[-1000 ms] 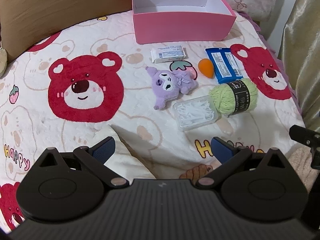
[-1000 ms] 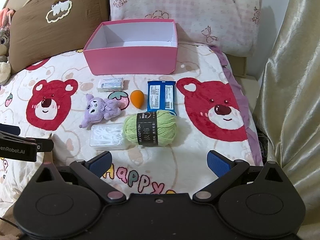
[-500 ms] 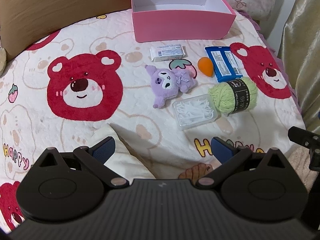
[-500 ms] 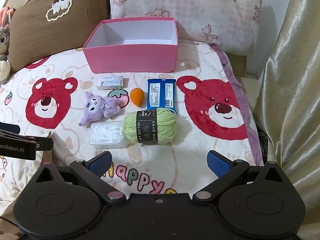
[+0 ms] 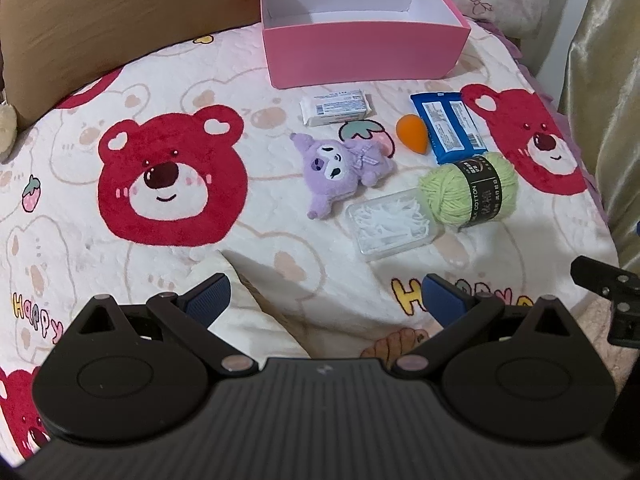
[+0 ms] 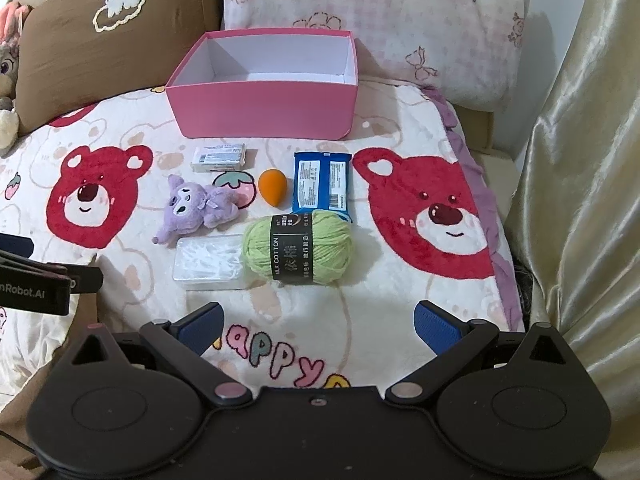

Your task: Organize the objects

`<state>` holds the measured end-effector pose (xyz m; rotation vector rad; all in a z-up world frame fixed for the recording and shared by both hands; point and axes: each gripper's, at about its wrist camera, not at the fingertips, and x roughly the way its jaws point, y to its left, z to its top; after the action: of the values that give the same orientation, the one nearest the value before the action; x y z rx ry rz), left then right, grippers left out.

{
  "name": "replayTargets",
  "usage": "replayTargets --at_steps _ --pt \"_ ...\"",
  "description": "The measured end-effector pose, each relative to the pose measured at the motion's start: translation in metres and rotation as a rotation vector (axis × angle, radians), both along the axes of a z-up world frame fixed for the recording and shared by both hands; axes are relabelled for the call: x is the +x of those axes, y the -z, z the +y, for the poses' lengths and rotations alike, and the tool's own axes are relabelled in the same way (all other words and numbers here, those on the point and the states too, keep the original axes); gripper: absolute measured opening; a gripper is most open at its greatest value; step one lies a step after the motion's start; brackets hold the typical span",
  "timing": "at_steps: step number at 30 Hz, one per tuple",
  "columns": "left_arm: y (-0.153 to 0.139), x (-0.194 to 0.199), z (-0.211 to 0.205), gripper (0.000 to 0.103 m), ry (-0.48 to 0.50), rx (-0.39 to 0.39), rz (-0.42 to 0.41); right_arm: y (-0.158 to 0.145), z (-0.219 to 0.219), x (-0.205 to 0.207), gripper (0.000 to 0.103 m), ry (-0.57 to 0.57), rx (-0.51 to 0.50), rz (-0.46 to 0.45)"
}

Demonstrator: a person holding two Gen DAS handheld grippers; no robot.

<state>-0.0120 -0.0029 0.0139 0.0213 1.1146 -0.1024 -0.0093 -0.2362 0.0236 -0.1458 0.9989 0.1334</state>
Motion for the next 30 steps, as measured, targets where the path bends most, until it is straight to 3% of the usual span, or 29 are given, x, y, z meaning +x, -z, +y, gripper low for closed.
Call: replayTargets --at_steps 25,30 --pt "0.001 0.0 0.005 0.103 -0.029 -0.016 0.0 0.002 -0.01 0.001 0.102 0.019 0.002 0.007" --pt "-0.004 0.004 0.012 0.103 -0.053 -0.025 -0.025 -0.002 -0.008 -0.002 0.102 -0.053 0.041 -0.001"
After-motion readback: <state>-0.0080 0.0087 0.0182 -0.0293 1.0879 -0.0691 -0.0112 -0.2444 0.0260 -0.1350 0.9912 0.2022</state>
